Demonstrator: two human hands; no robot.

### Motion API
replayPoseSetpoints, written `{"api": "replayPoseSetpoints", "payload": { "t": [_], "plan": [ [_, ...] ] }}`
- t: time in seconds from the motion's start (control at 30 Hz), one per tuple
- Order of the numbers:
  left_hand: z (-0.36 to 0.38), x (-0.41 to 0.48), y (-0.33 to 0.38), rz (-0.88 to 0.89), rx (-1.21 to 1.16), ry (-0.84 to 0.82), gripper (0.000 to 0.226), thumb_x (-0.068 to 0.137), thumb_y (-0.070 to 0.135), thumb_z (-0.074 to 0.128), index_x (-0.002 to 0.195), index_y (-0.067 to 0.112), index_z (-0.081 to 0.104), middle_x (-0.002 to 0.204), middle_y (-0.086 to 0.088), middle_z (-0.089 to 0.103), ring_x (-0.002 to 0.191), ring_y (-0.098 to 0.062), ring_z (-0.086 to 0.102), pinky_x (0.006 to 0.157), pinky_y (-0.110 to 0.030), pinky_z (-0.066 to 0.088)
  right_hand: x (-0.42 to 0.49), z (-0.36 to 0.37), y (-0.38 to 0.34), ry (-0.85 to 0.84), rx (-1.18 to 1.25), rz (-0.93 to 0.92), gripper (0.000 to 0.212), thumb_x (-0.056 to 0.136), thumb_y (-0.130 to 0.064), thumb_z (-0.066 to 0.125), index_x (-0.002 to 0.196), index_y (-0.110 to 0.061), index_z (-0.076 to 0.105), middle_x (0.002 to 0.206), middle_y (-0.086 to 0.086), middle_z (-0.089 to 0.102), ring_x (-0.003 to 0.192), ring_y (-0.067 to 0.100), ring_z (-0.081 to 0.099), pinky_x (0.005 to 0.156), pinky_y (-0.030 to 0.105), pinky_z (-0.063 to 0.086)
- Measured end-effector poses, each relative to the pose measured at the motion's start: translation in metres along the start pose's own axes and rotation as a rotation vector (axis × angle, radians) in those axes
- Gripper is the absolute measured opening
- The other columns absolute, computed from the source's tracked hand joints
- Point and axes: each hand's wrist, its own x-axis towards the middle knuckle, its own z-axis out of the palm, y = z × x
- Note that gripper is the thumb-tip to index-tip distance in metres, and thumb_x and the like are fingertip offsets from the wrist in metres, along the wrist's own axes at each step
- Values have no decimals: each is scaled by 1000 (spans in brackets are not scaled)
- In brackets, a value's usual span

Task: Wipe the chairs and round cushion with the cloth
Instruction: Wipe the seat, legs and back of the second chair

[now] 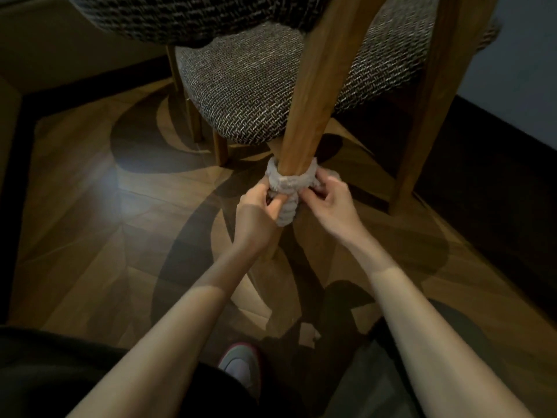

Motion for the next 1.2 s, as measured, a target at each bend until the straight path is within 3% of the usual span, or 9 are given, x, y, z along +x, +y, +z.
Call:
{"api": "replayPoseSetpoints", "payload": {
  "t": [0.27,0.4,0.57,0.7,0.77,0.93,1.07,1.13,1.2],
  "plan": [
    [4,1,34,116,244,319,30,90,35,63,114,17,67,96,2,73,84,-6,68,72,-36,59,3,-15,-41,216,51,-163,41,90,-14,66,130,-9,58,120,0,67,116,10,61,96,41,52],
    [9,-3,29,140,287,404,33,89,41,63,114,21,68,94,9,72,81,3,66,69,-21,57,0,-7,-28,307,82,-167,35,89,-17,67,123,-13,64,115,-3,69,110,6,63,93,37,54],
    [14,-16,-13,95,60,251,36,90,19,65,123,8,59,106,1,69,95,-4,67,82,-29,57,-16,16,29,162,164,20,27,94,-13,60,120,-8,64,111,3,69,106,9,64,91,36,54],
    [19,-12,-55,70,118,148,36,91,15,62,126,9,56,107,3,67,97,-3,64,84,-17,53,-14,33,71,30,208,178,30,98,-18,53,127,-15,59,119,3,65,113,14,62,99,44,50],
    [21,-11,-75,-25,141,122,38,91,16,61,129,15,55,106,9,64,96,0,62,79,-8,50,-14,40,85,-43,169,249,31,100,-23,49,129,-22,56,122,-3,63,114,10,60,101,40,48],
    [25,-17,-119,-173,116,23,36,93,9,56,129,10,53,105,10,62,99,3,61,78,-11,50,-23,70,118,-125,-32,424,35,104,-29,36,137,-24,47,123,-3,57,112,12,55,89,27,39],
    [35,-18,-127,-280,93,67,33,94,13,56,127,10,56,114,-5,65,109,-15,61,95,-32,50,-25,75,121,43,-44,465,14,99,-28,50,102,-28,63,91,-17,60,90,1,59,84,25,43],
    [37,-24,-119,-359,68,161,29,94,15,56,122,9,59,110,-8,66,105,-18,62,91,-30,50,-28,71,111,156,-26,437,11,93,-27,60,85,-29,66,85,-15,66,86,0,61,84,26,49],
    [37,-29,-100,-428,178,231,16,95,15,54,103,5,64,92,-10,67,93,-26,64,77,-32,50,-33,65,94,241,19,468,16,89,-27,66,74,-33,66,78,-15,68,81,0,65,83,29,55]
  ]
}}
